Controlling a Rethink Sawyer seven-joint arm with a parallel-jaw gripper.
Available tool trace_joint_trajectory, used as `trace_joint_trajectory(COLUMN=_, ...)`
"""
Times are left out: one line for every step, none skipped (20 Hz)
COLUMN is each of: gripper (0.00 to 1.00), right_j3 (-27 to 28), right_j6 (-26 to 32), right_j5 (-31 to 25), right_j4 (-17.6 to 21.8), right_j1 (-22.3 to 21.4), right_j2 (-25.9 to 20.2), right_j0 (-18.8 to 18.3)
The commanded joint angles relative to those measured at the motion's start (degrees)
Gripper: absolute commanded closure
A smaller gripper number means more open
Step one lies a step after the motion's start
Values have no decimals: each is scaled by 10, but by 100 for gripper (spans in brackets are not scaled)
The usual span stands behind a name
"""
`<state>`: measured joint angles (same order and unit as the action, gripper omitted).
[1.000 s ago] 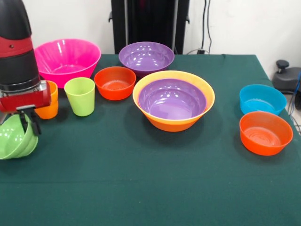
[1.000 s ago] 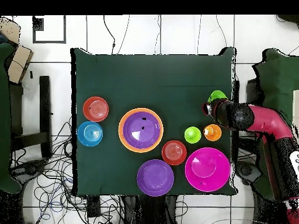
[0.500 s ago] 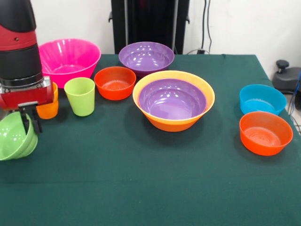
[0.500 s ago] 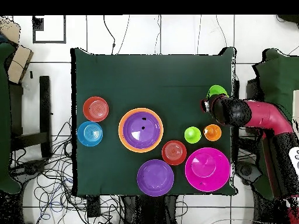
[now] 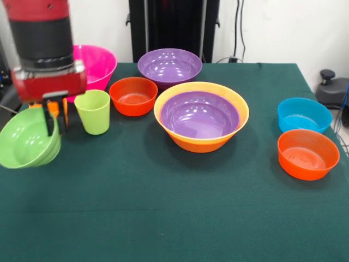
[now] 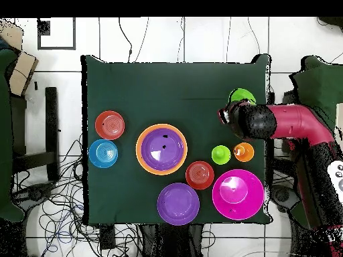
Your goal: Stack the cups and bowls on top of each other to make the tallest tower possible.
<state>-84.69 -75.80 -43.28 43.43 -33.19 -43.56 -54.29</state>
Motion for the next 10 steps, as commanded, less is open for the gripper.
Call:
trace_joint_trajectory(gripper=100, right_j3=-28, right_j6=-50, right_j5=-117, right_j4=-48, right_j1=-89, right_j2=34, right_j0=79)
trace_joint_trajectory(gripper=100, right_j3=-20, right_j6=-56, right_j5=-129, right_j4=-58, right_j1=-93, right_j2=39, right_j0=90)
trace_joint_trajectory(gripper=100, right_j3=-13, right_j6=-60, right_j5=-140, right_j4=-66, right_j1=-96, right_j2=44, right_j0=100)
trace_joint_trajectory(gripper=100, right_j3=-7, right_j6=-67, right_j5=-149, right_j4=-73, right_j1=-96, right_j2=50, right_j0=111)
trace_joint_trajectory(gripper=100, right_j3=-3, right_j6=-73, right_j5=-152, right_j4=-79, right_j1=-97, right_j2=55, right_j0=121)
trace_joint_trajectory(gripper=100, right_j3=-4, right_j6=-82, right_j5=-152, right_j4=-84, right_j1=-98, right_j2=61, right_j0=129)
trace_joint_trajectory(gripper=100, right_j3=-7, right_j6=-91, right_j5=-145, right_j4=-88, right_j1=-99, right_j2=65, right_j0=137)
trace_joint_trajectory(gripper=100, right_j3=-5, right_j6=-101, right_j5=-145, right_j4=-91, right_j1=-99, right_j2=71, right_j0=146)
trace_joint_trajectory(gripper=100, right_j3=-4, right_j6=-105, right_j5=-145, right_j4=-94, right_j1=-100, right_j2=76, right_j0=154)
trace_joint_trajectory(gripper=100, right_j3=1, right_j6=-106, right_j5=-148, right_j4=-96, right_j1=-97, right_j2=81, right_j0=160)
